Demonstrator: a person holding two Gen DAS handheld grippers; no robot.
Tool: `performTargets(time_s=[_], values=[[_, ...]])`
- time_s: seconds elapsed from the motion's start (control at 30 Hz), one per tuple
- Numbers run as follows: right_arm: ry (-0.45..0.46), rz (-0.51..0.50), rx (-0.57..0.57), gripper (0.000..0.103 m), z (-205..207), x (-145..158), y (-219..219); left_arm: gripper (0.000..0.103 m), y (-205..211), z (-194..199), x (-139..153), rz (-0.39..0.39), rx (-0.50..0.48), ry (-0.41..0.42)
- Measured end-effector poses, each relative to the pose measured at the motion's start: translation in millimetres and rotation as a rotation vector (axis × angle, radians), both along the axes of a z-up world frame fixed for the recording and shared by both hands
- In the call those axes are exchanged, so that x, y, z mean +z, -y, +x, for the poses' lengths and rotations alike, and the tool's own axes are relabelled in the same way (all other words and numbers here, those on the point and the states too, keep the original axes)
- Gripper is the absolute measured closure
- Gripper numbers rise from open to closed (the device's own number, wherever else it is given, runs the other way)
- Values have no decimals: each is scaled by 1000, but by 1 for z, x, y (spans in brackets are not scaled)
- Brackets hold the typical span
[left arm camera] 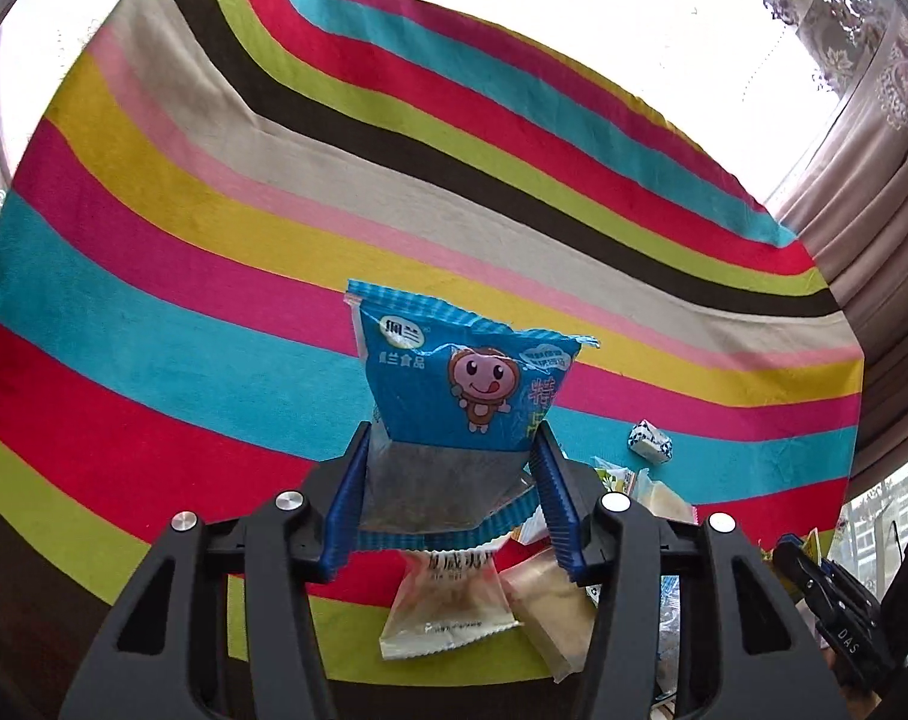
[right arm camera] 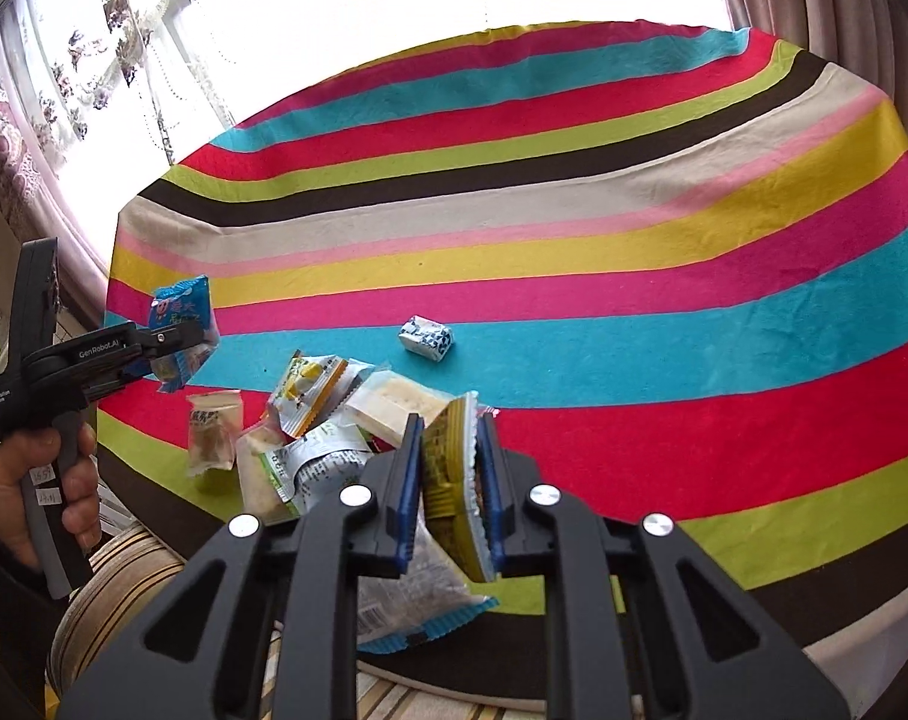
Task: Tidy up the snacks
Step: 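Lift both held snacks and carry them over the white box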
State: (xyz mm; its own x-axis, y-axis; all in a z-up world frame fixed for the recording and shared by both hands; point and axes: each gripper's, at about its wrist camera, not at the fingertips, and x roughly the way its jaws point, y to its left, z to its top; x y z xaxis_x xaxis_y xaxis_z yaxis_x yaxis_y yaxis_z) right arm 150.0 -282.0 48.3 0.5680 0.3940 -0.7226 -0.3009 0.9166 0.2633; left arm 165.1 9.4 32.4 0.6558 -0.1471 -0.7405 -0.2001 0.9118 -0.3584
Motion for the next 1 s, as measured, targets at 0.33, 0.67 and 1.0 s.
performTargets(time_s=[0.33,0.67,1.0], values=[[-37,-28,78,85,-96,-4,-41,54,1,-121,-5,-136,39,-19],[43,-175,60,85,-136,-8,-54,54,57,-186,-12,-97,-40,24],[52,-196,35,85,-133,-12,-50,54,69,-181,-10,-59,-79,26]])
